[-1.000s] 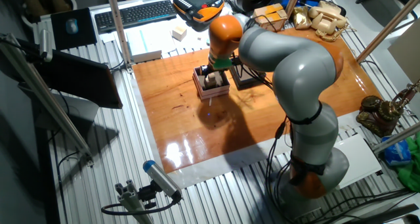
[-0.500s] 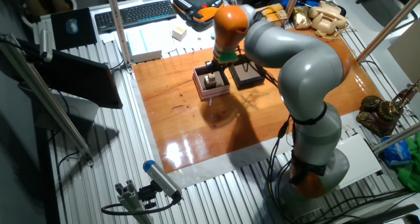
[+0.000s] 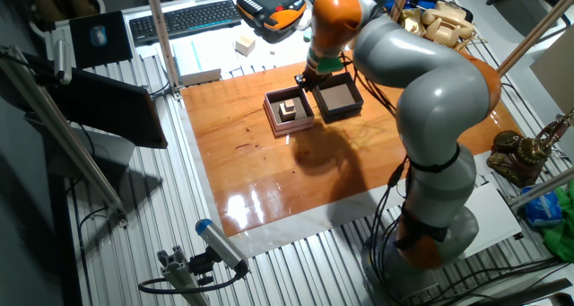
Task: Move an object from one box to another
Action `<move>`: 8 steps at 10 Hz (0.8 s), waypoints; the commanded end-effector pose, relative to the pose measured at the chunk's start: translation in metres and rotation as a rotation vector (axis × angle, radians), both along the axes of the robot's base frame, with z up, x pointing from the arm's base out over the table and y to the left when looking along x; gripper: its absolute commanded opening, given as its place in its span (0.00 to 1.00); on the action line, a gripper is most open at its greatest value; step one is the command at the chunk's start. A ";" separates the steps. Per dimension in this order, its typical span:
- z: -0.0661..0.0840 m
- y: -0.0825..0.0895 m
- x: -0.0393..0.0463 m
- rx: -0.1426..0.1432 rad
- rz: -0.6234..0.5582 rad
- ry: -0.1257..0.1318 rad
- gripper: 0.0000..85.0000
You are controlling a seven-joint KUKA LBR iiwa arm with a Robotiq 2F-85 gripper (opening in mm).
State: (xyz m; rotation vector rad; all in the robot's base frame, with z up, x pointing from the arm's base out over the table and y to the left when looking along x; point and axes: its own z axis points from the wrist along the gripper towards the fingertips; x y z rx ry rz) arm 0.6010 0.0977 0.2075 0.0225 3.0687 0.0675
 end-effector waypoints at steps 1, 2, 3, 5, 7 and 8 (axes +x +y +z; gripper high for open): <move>0.003 -0.003 -0.0011 -0.002 0.008 0.000 0.00; 0.008 -0.008 -0.0027 -0.009 0.018 -0.001 0.00; 0.011 -0.010 -0.0042 -0.024 0.029 -0.004 0.00; 0.020 -0.014 -0.0064 -0.055 0.050 -0.003 0.00; 0.025 -0.018 -0.0083 -0.061 0.064 0.010 0.00; 0.027 -0.018 -0.0095 -0.057 0.067 0.016 0.00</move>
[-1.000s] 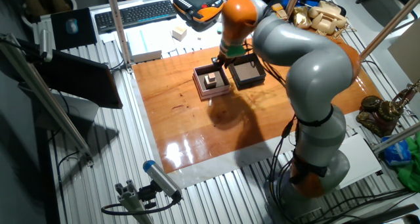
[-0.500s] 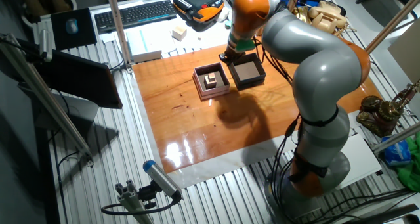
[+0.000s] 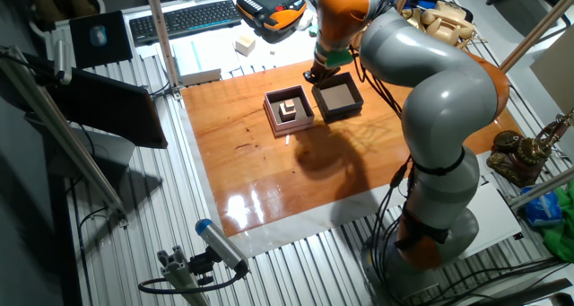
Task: Move an object from one box to another
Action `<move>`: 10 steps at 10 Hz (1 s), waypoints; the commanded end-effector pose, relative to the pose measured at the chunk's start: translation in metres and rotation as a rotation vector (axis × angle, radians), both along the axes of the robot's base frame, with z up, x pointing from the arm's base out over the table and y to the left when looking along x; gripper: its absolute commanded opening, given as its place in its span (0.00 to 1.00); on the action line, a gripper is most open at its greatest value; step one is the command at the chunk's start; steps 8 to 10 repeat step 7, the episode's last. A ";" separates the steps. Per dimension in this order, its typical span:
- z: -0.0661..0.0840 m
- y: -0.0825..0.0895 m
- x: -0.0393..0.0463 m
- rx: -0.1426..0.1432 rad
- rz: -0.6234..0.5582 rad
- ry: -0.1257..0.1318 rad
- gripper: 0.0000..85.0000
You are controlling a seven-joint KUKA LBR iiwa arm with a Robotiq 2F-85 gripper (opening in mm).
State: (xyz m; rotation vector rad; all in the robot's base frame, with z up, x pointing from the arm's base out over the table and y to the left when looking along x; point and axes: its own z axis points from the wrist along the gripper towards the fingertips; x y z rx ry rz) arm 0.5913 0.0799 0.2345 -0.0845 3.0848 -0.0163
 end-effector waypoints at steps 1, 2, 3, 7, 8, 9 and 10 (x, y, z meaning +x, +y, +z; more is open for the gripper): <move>0.001 0.000 -0.0004 -0.002 0.004 0.002 0.00; 0.002 -0.001 -0.0007 -0.002 0.010 0.002 0.00; 0.002 -0.001 -0.0007 -0.007 0.014 -0.001 0.00; 0.002 0.000 0.0003 -0.015 0.018 -0.006 0.00; 0.002 0.000 0.0003 -0.015 0.018 -0.006 0.00; 0.002 0.000 0.0003 -0.015 0.018 -0.006 0.00; 0.002 0.000 0.0003 -0.015 0.018 -0.006 0.00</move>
